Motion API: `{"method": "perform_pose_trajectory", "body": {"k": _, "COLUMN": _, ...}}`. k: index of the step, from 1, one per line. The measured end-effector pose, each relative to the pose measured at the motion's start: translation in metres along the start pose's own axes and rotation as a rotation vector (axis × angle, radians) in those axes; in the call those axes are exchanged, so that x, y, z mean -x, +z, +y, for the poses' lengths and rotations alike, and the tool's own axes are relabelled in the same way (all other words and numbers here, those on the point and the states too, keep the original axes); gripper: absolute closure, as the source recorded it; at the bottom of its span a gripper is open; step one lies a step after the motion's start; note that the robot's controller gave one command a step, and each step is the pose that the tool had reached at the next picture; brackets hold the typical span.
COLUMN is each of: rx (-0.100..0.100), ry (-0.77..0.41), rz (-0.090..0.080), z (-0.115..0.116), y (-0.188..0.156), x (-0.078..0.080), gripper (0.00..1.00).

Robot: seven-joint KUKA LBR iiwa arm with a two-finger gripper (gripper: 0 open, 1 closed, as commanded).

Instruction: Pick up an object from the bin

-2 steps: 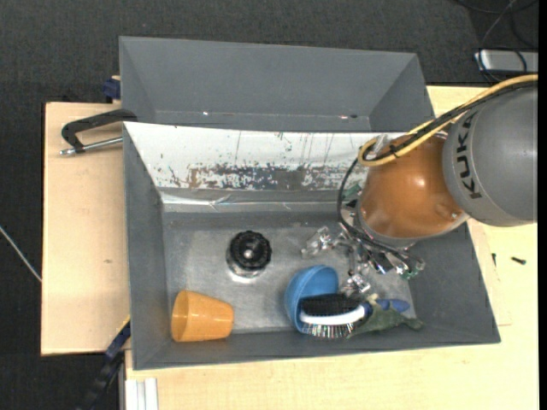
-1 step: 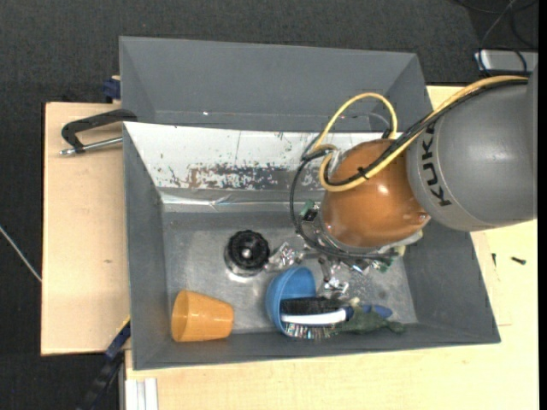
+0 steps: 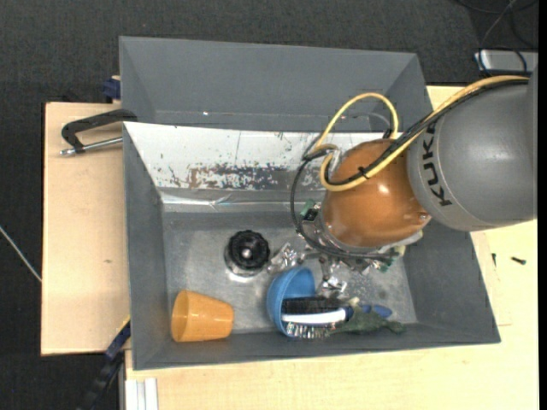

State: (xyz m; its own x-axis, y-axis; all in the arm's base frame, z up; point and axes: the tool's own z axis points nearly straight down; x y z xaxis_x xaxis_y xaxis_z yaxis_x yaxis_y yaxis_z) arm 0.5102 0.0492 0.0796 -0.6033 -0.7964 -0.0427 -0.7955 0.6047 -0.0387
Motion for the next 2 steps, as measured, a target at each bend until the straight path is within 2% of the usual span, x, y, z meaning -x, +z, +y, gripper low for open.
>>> {"method": "perform_pose_trajectory", "body": {"k": 1, "rx": 0.038, "ry": -0.318, "rz": 0.027, "z": 0.01, "y": -0.107, "x": 0.029, "gripper": 1.0}}
{"method": "perform_pose_trajectory", "body": {"k": 2, "rx": 0.047, "ry": -0.625, "rz": 0.022, "z": 0.018, "y": -0.134, "x": 0.048, "gripper": 1.0}}
